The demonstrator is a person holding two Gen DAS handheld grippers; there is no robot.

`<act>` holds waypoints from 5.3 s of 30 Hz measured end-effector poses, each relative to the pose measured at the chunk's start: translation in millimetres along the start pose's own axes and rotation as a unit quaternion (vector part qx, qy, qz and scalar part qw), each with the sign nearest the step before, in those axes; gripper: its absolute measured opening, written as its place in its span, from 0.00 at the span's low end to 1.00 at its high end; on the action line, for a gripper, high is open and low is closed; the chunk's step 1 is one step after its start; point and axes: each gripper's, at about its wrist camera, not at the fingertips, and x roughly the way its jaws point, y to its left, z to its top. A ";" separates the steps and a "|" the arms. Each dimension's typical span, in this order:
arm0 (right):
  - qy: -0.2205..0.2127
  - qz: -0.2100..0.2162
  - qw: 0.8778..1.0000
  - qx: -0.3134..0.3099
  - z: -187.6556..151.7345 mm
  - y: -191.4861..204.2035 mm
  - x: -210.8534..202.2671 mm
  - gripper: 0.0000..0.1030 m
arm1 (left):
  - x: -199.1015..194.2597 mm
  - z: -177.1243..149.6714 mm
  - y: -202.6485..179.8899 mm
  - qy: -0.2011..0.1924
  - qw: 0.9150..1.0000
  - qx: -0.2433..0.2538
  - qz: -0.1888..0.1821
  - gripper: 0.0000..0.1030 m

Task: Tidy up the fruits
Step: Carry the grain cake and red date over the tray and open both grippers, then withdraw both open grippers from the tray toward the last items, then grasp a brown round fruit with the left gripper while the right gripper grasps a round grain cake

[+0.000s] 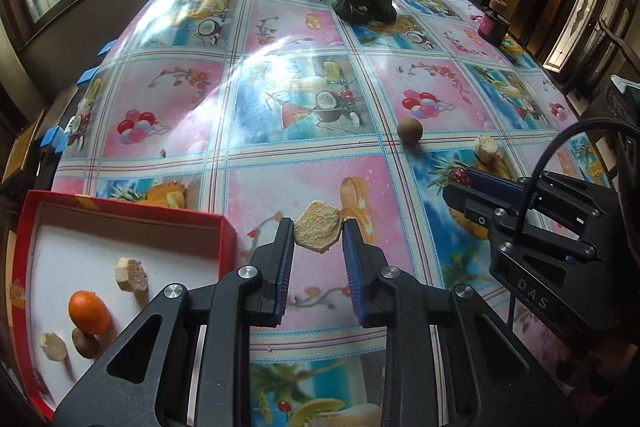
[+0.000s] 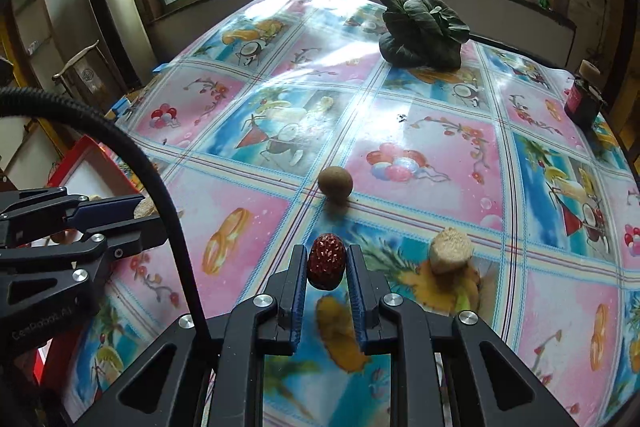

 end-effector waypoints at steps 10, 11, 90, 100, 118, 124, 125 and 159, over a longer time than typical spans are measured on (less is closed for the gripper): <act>-0.012 -0.005 1.000 0.001 -25.2 38.4 -27.8 0.18 | -21.2 -33.6 13.6 -0.007 1.000 -0.023 0.016 0.23; -0.012 -0.004 1.000 0.000 -26.9 41.3 -29.8 0.18 | -24.1 -36.4 16.3 -0.008 0.999 -0.026 0.018 0.23; 0.010 0.142 0.982 -0.126 -3.3 205.4 1.9 0.21 | -61.7 -100.8 164.6 -0.034 0.971 -0.189 0.143 0.58; -0.008 0.113 0.990 -0.086 -8.0 154.5 -20.2 0.22 | -57.3 -79.0 116.2 -0.041 0.982 -0.150 0.108 0.58; -0.007 0.028 0.999 0.027 -33.0 19.1 -37.2 0.30 | -22.4 -30.1 20.8 -0.017 0.997 -0.063 0.039 0.58; -0.001 -0.008 0.998 0.066 -37.8 -25.8 -37.1 0.34 | -9.7 -9.7 0.1 -0.007 0.999 -0.044 0.017 0.58; -0.001 -0.013 0.997 0.071 -38.7 -31.9 -37.4 0.38 | -8.7 -7.3 -3.1 -0.007 0.999 -0.041 0.015 0.58; -0.005 -0.059 0.993 0.103 -8.7 -91.4 -2.2 0.26 | 86.3 75.6 -65.4 0.027 0.998 0.041 -0.026 0.35</act>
